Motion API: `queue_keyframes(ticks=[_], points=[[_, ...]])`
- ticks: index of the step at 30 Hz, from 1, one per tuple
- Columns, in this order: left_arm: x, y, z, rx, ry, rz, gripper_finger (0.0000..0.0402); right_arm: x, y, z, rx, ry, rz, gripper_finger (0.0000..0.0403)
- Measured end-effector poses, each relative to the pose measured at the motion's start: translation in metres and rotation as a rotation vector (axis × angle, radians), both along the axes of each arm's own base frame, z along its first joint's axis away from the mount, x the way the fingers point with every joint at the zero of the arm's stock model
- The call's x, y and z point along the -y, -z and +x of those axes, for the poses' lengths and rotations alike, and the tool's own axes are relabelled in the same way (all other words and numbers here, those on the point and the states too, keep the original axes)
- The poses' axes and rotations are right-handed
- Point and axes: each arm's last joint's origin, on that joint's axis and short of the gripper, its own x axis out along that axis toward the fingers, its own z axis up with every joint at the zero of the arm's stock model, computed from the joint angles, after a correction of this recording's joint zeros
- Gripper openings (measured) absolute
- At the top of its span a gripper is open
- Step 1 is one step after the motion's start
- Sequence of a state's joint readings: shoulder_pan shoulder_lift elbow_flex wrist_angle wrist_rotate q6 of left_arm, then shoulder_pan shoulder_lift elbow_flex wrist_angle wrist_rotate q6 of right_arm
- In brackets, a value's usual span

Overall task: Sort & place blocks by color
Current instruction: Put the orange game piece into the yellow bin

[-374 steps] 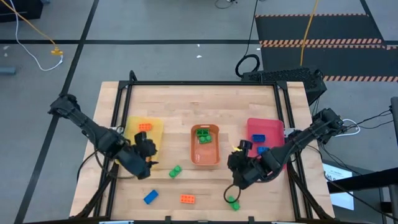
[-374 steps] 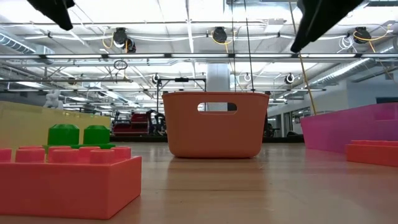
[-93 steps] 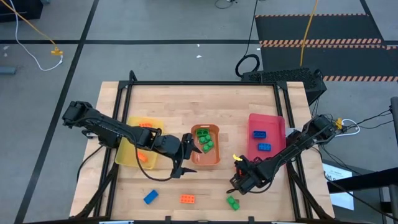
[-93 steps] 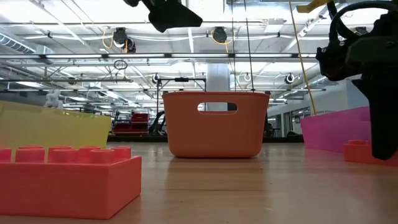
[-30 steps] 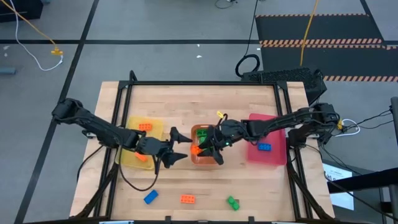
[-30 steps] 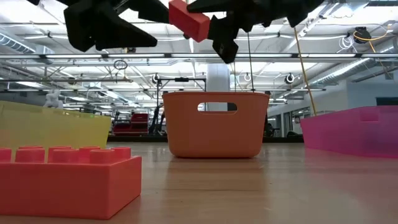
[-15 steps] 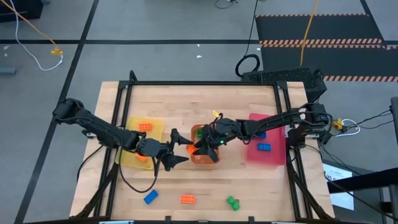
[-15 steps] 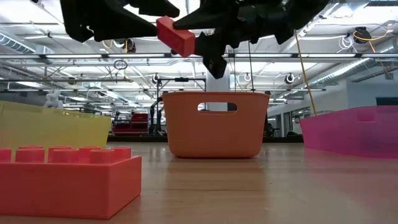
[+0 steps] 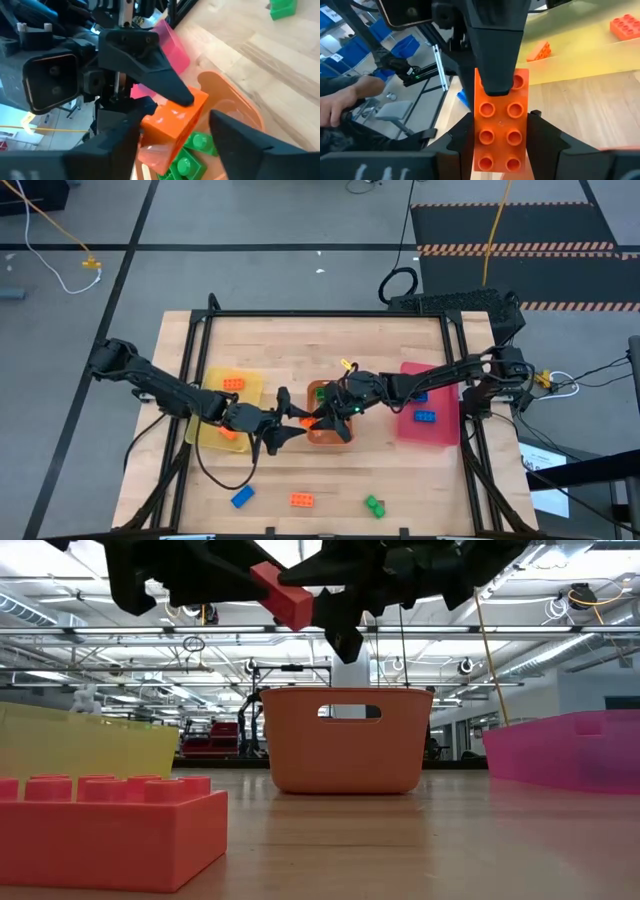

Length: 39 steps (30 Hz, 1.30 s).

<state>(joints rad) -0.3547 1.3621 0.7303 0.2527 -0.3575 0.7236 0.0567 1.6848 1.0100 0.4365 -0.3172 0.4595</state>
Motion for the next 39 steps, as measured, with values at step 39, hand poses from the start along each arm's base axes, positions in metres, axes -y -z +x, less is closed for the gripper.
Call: queue_keyframes(ticks=[39], points=[[0.003, 0.009, -0.025, -0.233, -0.187, 0.041, 0.0105, -0.013, -0.008, 0.000, 0.175, -0.114, -0.247, 0.0157]])
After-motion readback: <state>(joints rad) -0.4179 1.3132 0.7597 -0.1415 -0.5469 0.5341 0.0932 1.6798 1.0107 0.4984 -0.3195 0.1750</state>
